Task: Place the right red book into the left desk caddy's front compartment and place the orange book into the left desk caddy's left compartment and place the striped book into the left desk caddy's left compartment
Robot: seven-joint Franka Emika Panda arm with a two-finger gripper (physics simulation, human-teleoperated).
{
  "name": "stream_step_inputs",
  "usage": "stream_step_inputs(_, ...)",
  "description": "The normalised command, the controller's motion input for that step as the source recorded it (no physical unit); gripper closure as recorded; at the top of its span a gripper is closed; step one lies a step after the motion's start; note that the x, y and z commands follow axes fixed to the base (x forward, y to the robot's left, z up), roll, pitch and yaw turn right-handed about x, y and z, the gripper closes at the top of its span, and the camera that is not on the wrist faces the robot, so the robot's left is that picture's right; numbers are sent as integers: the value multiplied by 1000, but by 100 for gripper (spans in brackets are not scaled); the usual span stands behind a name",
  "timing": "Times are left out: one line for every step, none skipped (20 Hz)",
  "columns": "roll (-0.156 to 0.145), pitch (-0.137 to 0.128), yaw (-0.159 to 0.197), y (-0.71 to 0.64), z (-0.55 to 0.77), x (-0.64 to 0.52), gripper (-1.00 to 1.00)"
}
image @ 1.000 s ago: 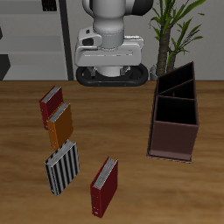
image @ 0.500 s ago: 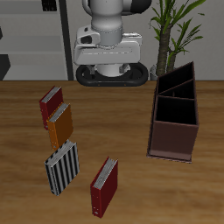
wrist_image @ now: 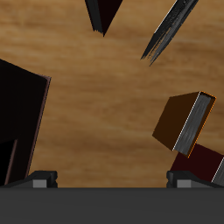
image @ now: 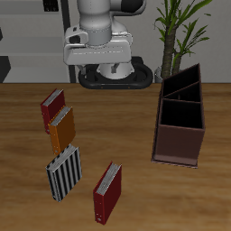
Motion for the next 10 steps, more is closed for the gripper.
stream_step_inputs(53,-49,-7,-588,-2,-333,-100)
stream_step_inputs(97,-121,-81,-614,71,-466,-100)
stream_step_inputs(-57,9,28,-690,-98,-352,-100)
stream_step_inputs(-24,2,-92,-542,-87,-334,-100)
stream_step_inputs(55,-75,107,-458,-8,-345,-100)
stream_step_inputs(-162,0,-60,-729,-58,-409,-100)
stream_step_inputs(0,0,0,73,11,-5,-100)
stream_step_inputs(-52,2,-51,-555,-58,-304,-100)
stream_step_inputs(-74,-33,-32,-584,0,-373,-100)
stream_step_inputs(-80,-29,-38,-579,30,-324,-100)
